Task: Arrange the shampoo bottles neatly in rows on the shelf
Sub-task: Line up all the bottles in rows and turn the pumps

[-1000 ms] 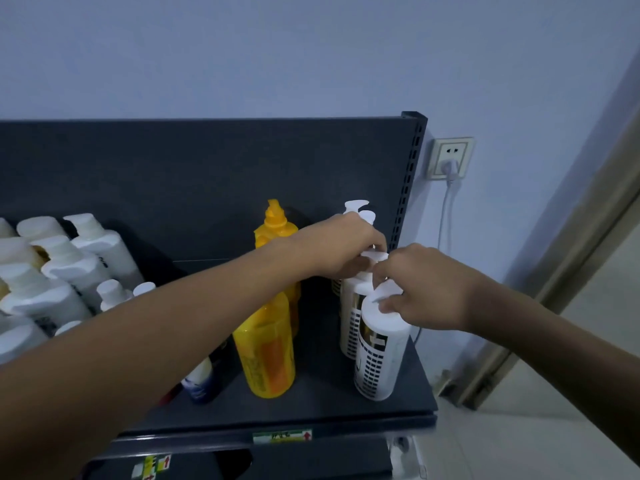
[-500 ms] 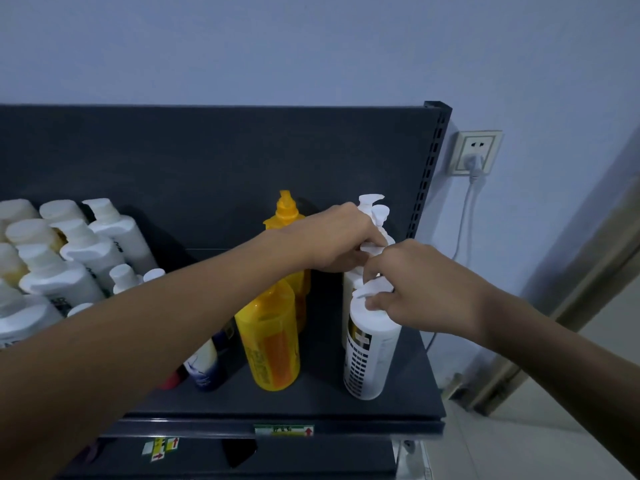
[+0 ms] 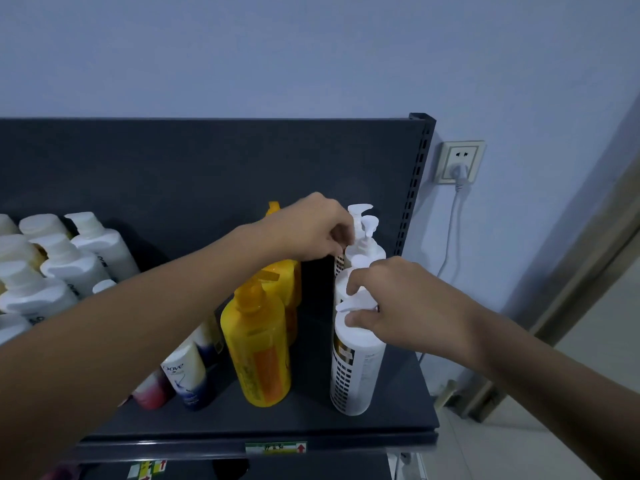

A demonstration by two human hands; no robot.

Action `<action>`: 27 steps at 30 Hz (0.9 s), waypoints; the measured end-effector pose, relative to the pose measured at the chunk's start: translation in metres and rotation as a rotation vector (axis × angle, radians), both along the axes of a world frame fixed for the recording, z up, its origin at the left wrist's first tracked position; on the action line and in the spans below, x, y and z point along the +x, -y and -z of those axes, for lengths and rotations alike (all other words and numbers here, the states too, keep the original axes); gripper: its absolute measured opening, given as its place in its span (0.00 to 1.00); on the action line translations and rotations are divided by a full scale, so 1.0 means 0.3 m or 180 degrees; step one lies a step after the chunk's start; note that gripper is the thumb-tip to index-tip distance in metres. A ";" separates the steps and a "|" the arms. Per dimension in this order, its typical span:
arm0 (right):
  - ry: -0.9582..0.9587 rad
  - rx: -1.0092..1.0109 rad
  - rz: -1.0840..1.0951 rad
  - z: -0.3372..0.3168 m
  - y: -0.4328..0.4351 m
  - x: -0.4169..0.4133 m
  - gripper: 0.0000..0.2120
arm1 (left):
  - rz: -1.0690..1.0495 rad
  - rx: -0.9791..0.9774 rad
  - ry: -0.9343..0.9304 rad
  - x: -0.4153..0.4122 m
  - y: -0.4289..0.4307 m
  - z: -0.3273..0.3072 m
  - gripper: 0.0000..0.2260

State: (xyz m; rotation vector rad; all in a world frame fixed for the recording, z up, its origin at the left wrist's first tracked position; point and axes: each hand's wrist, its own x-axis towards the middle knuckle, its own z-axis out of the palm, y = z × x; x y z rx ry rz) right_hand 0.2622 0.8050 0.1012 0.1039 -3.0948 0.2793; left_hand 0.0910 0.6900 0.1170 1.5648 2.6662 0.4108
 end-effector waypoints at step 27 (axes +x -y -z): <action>-0.0537 0.0036 0.0982 -0.058 -0.122 -0.379 0.11 | -0.0835 -0.0148 -0.0198 -0.226 -0.271 0.069 0.13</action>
